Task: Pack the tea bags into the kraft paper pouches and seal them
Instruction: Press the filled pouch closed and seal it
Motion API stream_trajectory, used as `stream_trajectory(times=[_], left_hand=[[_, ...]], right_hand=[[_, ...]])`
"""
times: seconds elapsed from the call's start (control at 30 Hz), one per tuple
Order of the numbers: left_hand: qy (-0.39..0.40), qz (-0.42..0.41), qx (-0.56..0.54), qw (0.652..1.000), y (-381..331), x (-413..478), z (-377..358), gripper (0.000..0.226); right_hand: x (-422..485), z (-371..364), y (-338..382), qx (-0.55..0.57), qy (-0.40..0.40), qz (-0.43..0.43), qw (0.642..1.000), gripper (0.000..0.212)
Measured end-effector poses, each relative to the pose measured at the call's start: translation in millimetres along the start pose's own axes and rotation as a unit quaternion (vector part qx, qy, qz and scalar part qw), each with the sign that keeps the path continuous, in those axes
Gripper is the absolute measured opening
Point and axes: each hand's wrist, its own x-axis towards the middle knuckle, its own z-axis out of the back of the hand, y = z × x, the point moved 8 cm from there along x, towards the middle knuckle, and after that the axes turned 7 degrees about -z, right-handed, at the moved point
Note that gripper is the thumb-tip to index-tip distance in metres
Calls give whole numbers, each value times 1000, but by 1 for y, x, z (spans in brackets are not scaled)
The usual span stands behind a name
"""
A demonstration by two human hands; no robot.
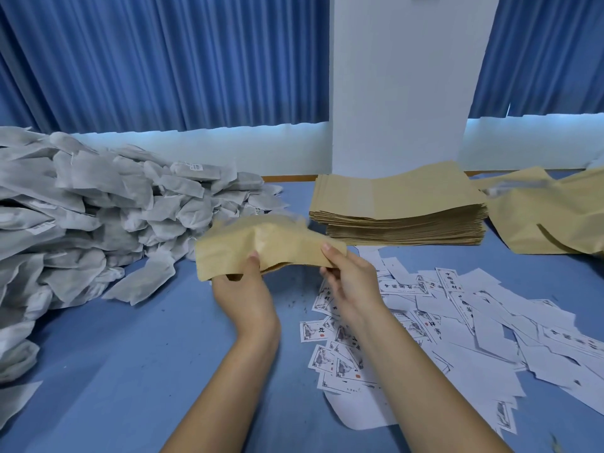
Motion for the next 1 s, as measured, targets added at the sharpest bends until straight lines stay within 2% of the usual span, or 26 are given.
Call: stream_trajectory(times=[0.1,0.2,0.3,0.47,0.6,0.83,1.0], left_hand=[[14,-38,-51,998,-12,5,-4,18],[52,-28,-119,991,-13,8,-11,22],[70,-5,-157,985,-10,15,-15,24],[71,105,-208,970,12,9,-20,29],[63,167,-218,960,28,-2,-24,28],[53,204,-237,948,36,-15,-25,25],[44,212,-243,946,36,-22,-23,25]], right_hand=[[-3,-17,10,52,83,38,994,7],[-4,-20,16,87,110,45,989,8],[-3,-15,14,70,100,51,991,7],[1,-3,7,82,60,40,994,8],[4,-8,-2,123,87,15,989,11],[7,6,-8,97,-2,40,994,11],[5,2,-14,76,5,9,997,14]])
